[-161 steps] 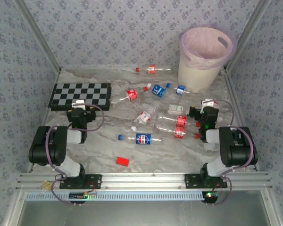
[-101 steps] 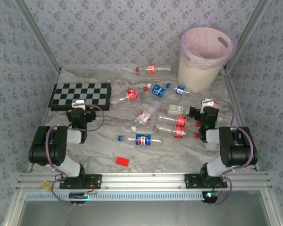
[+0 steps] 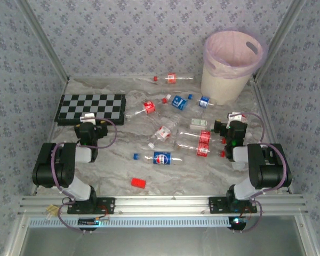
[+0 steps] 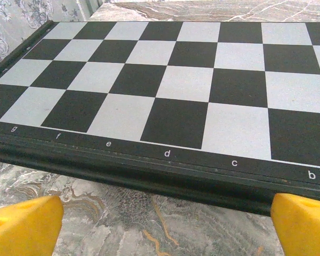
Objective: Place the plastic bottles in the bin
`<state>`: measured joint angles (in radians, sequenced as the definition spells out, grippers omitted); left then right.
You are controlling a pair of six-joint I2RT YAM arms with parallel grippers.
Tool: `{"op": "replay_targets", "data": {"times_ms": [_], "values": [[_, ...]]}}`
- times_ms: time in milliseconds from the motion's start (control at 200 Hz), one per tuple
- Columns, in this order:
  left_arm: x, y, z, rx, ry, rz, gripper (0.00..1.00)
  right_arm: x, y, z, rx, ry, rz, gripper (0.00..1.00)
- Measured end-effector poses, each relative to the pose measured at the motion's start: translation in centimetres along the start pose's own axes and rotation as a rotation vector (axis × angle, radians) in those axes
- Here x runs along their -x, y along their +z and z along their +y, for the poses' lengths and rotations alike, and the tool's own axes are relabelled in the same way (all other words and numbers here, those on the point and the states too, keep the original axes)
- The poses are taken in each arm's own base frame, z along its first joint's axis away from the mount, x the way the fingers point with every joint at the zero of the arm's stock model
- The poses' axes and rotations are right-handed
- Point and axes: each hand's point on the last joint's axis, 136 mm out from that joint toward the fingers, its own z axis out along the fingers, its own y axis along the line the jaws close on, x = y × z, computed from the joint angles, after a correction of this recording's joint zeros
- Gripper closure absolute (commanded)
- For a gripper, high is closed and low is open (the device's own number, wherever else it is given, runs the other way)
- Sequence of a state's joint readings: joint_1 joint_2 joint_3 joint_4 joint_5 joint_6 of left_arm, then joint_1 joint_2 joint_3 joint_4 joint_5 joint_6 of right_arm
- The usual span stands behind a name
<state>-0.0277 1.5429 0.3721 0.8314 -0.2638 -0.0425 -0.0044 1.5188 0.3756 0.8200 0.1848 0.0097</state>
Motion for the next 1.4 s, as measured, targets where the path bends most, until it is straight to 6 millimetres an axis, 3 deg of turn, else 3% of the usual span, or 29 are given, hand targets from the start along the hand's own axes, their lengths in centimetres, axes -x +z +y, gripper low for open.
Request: {"op": "replay_targets", "data": {"times_ms": [490, 550, 735, 850, 990, 1149, 1294, 1399], "values": [[0.3, -0.3, -0.2, -0.018, 0.003, 0.024, 0.0, -0.1, -0.1, -0.1, 0.014, 0.0, 0.033, 0.0], [1.9, -1.1, -0.3, -0.031, 0.002, 0.01, 0.0, 0.8, -0.6, -0.3, 0.017, 0.002, 0.043, 0.0], [11.2, -4.8, -0.2, -0.064, -0.023, -0.132, 0.0, 7.3, -3.3, -0.3, 0.038, 0.057, -0.006, 0.0], [13.2, -5.4, -1.4, -0.101, 0.002, -0.076, 0.0, 9.3, -5.0, 0.4, 0.083, 0.112, 0.054, 0.0], [11.7, -4.6, -6.3, -0.198, 0.162, 0.1, 0.0, 8.5, -6.5, 1.5, 0.132, 0.152, 0.208, 0.0], [6.4, -4.2, -13.4, -0.321, 0.469, 0.312, 0.0, 5.3, -8.9, 3.1, 0.193, 0.183, 0.364, 0.0], [2.7, -2.9, -15.0, -0.336, 0.617, 0.47, 0.0, 4.1, -10.4, 3.8, 0.221, 0.198, 0.428, 0.0], [1.5, -2.8, -15.6, -0.357, 0.664, 0.504, 0.0, 3.2, -10.9, 3.9, 0.223, 0.195, 0.471, 0.0]]}}
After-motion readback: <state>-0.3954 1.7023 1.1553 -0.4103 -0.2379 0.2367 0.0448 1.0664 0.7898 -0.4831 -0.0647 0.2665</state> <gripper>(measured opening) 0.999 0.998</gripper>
